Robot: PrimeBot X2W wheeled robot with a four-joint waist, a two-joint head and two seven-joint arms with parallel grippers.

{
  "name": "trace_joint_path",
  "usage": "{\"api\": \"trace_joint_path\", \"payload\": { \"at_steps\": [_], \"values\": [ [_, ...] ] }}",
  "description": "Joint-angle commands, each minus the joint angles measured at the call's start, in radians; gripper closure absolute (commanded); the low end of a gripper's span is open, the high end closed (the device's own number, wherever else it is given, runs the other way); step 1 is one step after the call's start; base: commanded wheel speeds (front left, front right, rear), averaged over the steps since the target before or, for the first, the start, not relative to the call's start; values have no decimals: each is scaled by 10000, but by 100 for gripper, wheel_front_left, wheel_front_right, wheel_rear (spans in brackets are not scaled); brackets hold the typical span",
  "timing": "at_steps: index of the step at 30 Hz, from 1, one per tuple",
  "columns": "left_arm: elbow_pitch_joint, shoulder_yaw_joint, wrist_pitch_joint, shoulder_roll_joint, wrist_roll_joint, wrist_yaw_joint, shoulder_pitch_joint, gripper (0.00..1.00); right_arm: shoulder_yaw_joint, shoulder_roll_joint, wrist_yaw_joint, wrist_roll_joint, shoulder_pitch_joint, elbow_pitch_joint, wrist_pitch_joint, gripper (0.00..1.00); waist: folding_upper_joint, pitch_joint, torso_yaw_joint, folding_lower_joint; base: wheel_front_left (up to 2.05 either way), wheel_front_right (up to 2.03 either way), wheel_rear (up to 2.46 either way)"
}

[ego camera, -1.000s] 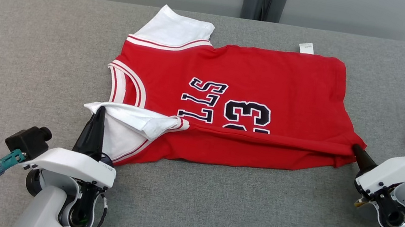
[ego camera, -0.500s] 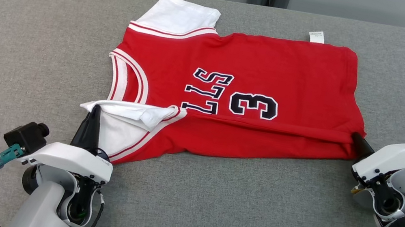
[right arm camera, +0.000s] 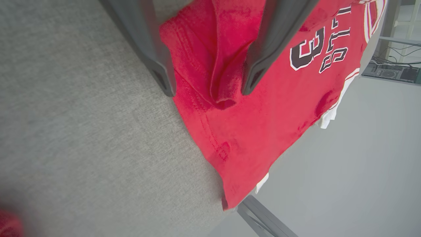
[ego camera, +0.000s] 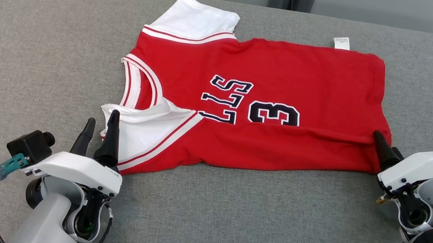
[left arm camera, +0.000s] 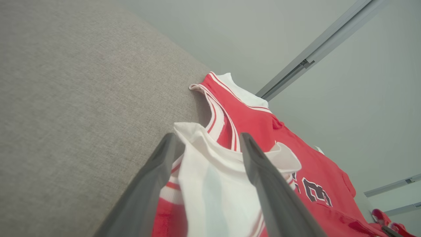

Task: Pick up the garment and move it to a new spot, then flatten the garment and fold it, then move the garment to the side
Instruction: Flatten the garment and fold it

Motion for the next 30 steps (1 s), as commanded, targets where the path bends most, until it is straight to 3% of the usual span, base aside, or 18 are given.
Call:
{"api": "trace_joint_path", "payload": {
  "at_steps": [1,14,25,30],
  "values": [
    [-71,45,-13,53,4,-16,-70,0,-12,-85,4,-1,-38,-19,-197,0,0,-89,-6,0,0,0,0],
    [-1006,385,-11,48,507,22,665,0,207,-520,2,-378,374,-785,-1502,0,0,-956,-103,0,0,0,0],
    [-2559,425,-13,52,1891,301,1929,0,151,-572,2,-136,1403,-877,-1977,0,0,-1371,-146,0,0,0,0],
    [-2912,240,-13,51,1656,551,2487,0,26,-452,4,111,1845,-994,-2082,0,0,-1264,-165,0,0,0,0]
  ]
}}
